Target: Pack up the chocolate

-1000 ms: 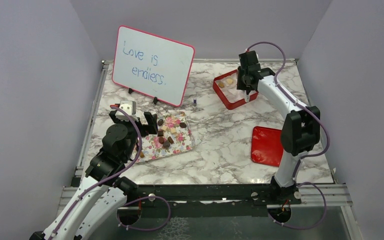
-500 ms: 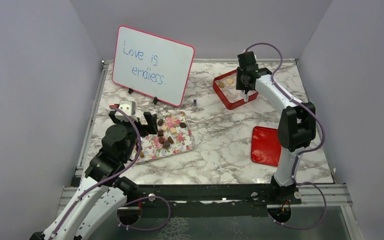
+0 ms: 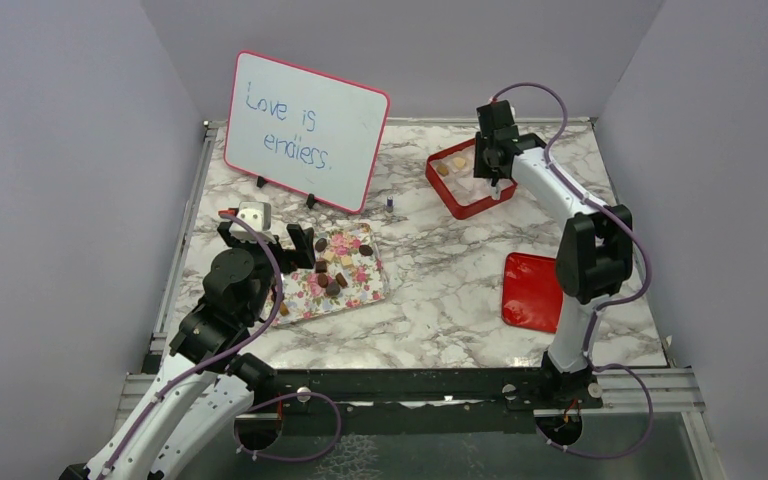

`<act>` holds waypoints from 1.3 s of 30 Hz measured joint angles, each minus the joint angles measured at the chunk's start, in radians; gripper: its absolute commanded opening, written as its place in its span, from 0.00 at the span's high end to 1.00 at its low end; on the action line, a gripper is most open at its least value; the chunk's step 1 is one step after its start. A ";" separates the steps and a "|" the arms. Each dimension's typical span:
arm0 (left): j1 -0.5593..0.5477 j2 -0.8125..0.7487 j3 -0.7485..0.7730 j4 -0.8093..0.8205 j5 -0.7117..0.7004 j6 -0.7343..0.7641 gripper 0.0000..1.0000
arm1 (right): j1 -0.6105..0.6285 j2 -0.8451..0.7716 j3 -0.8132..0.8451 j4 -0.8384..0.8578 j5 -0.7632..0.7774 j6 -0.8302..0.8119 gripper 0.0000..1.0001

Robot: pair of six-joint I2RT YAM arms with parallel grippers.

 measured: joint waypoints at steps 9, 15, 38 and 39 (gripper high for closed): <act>0.000 0.000 0.000 0.000 0.000 0.000 0.01 | 0.000 -0.136 -0.063 -0.039 -0.100 0.003 0.61; 0.000 0.000 0.000 0.000 0.000 0.000 0.01 | 0.009 -0.307 -0.170 -0.039 -0.211 0.012 0.61; 0.000 -0.054 0.000 0.000 -0.068 0.001 0.01 | 0.452 -0.558 -0.459 0.014 -0.313 -0.004 0.60; 0.000 -0.054 0.000 0.000 -0.070 0.001 0.01 | 0.473 -0.549 -0.459 0.018 -0.307 -0.012 0.59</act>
